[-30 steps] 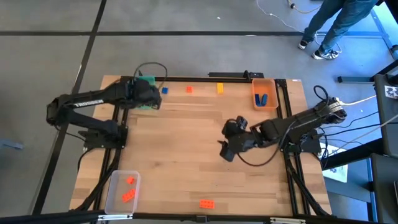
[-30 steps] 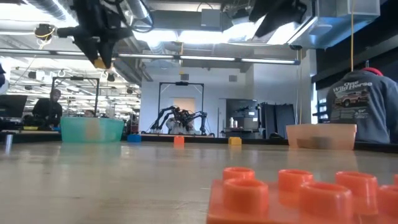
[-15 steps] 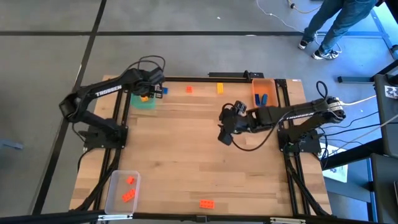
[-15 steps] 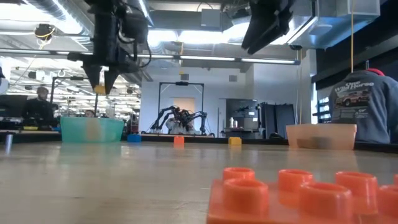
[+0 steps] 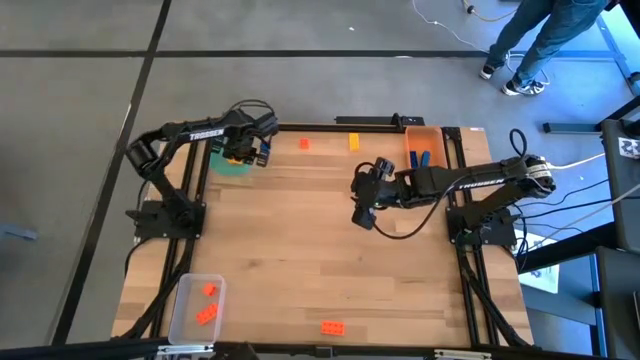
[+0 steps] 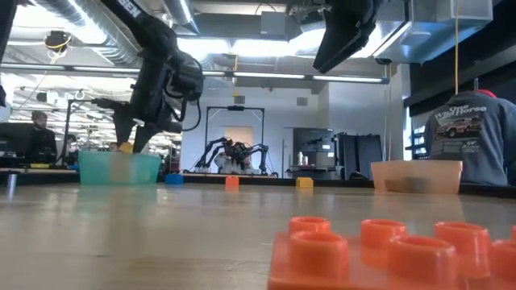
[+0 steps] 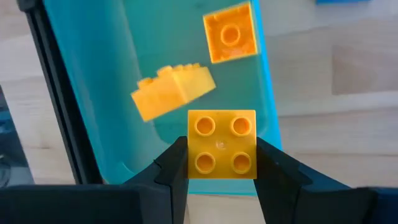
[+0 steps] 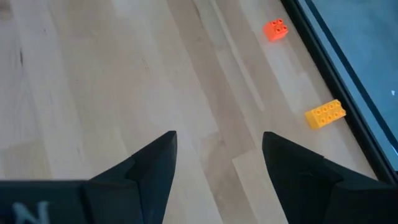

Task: Sort & place blocks by color
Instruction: Put the yellow game piece into the green bin

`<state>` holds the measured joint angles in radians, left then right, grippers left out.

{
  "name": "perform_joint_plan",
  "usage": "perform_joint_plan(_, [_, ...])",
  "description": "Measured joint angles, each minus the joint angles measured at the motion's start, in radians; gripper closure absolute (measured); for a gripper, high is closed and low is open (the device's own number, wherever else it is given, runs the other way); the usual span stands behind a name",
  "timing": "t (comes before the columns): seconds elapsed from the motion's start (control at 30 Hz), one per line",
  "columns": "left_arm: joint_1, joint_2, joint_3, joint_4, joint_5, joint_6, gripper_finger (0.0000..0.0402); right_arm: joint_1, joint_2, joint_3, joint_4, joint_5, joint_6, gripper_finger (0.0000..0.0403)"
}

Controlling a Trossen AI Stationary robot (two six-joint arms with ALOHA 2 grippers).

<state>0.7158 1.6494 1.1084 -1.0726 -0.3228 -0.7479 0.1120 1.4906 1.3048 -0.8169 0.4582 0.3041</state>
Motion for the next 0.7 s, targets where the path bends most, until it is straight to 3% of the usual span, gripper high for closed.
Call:
perform_joint_plan(0.1, [0.004,0.025,0.0,0.002,-0.002,0.0,0.0267,-0.001,0.0,0.0,-0.001,-0.009,-0.001,0.0165])
perform_joint_plan(0.33, [0.003,0.047,0.0,0.002,-0.004,0.0,0.0211,-0.001,0.0,0.0,-0.002,-0.01,0.0,0.0165])
perform_joint_plan(0.57, [-0.002,0.038,0.0,0.013,-0.007,0.0,0.0204,-0.001,0.0,0.0,-0.003,-0.016,-0.001,0.0165])
perform_joint_plan(0.7, [0.004,0.038,0.0,0.014,0.067,0.052,0.0204,-0.001,0.0,0.0,-0.004,-0.016,0.003,0.0165])
